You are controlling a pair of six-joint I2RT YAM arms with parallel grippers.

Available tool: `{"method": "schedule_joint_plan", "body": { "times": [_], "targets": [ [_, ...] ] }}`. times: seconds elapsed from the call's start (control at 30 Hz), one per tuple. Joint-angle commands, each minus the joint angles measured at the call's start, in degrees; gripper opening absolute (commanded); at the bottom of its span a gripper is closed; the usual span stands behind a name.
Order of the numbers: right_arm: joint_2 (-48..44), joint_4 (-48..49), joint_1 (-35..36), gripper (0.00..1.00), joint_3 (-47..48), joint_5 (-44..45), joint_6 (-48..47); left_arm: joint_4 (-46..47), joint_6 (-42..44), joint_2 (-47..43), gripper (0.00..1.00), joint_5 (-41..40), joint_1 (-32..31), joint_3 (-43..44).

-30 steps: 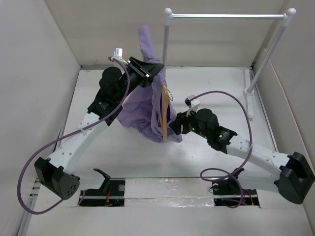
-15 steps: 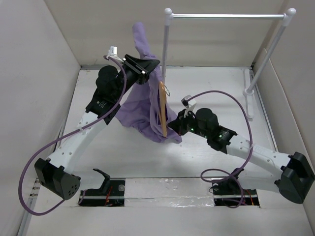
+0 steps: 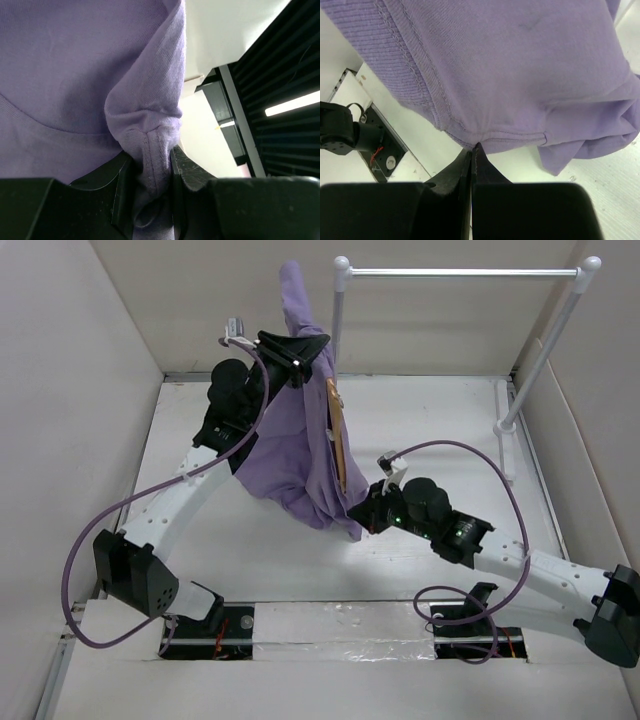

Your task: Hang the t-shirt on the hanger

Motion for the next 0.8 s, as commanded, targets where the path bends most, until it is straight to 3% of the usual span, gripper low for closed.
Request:
{"method": "schedule_joint_plan", "body": {
  "times": [0.0, 0.13, 0.3, 0.5, 0.77],
  "targets": [
    [0.76, -5.87, 1.25, 0.00, -0.71, 0.80, 2.35, 14.64, -3.94, -1.41, 0.00, -2.90, 1.82, 3.68],
    [0.93, -8.59, 1.25, 0.00, -0.71, -0.25, 3.58, 14.82, -2.89, -1.24, 0.00, -5.18, 3.67, 3.94],
    [-1.61, -13.16, 1.77, 0.00, 0.86, -2.62, 3.59, 9.99, 6.25, -0.88, 0.00, -7.74, 4.37, 7.02],
    [-4.17, -22.04, 1.77, 0.00, 8.68, -4.01, 2.88, 10.95, 11.79, -2.38, 0.00, -7.47, 4.37, -0.98],
    [-1.62, -21.88, 4.32, 0.00, 3.69, -8.24, 7.62, 13.76, 2.92, -0.88, 0.00, -7.47, 8.15, -0.11]
  ]
}}
